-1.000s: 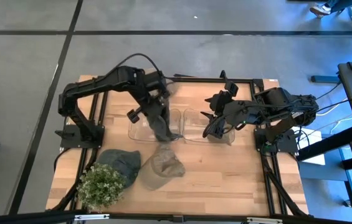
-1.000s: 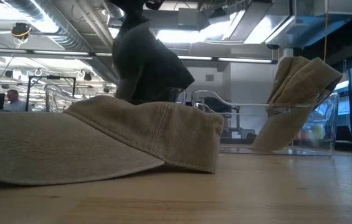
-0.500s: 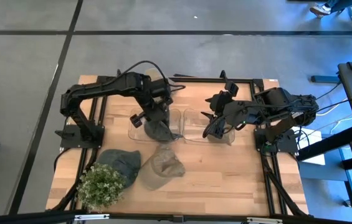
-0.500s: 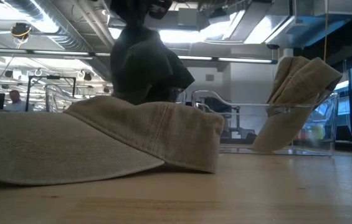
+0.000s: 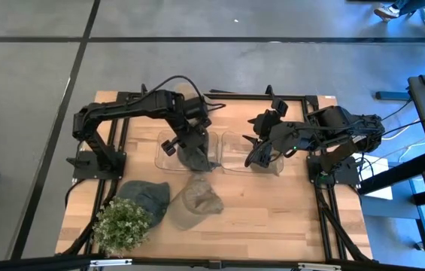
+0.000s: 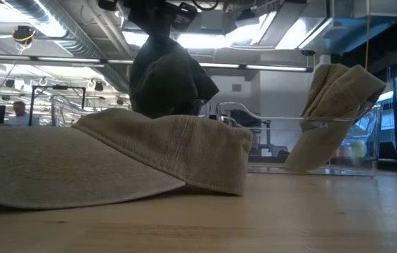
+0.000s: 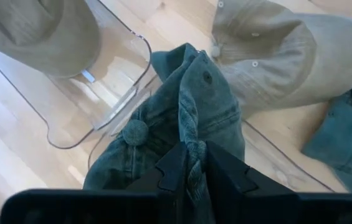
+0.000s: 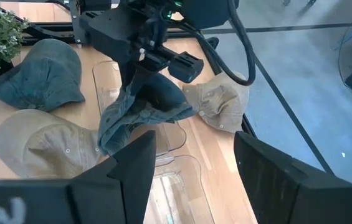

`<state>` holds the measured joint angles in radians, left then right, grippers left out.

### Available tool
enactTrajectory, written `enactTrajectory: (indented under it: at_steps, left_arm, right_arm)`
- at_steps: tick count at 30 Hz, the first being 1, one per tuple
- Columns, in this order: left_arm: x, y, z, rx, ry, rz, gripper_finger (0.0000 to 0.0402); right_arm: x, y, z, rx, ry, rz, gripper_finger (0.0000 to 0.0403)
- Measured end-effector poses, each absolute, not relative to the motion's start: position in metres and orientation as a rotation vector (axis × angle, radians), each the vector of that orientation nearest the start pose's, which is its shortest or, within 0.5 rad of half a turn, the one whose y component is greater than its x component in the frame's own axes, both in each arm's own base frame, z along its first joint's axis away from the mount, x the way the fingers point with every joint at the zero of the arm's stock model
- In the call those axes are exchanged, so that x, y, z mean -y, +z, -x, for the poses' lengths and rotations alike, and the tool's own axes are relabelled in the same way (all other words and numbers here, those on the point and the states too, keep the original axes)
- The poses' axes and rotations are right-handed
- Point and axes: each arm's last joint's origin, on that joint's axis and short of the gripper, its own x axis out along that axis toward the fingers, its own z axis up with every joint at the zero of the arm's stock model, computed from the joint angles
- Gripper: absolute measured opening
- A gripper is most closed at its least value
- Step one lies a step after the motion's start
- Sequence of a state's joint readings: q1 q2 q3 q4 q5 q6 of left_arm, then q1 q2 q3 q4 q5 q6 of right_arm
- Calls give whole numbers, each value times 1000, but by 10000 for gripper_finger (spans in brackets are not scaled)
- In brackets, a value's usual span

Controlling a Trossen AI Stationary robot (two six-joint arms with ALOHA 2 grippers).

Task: Pick & Place hat
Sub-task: Put the right blue cap into the left transparent bin

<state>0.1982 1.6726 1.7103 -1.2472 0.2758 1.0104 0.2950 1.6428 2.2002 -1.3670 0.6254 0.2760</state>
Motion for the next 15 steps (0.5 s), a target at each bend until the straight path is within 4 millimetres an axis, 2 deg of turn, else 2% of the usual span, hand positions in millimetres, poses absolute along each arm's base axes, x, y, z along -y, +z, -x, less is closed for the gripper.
enactTrajectory:
  at_steps: [8, 15]
  left_arm:
    - [-59, 347, -320, -973, -634, -577, 54]
    - [-70, 342, -321, -996, -579, -421, 100]
  right_arm:
    - [-64, 481, -271, -682, -408, 103, 217]
    - [-64, 480, -270, -687, -408, 106, 217]
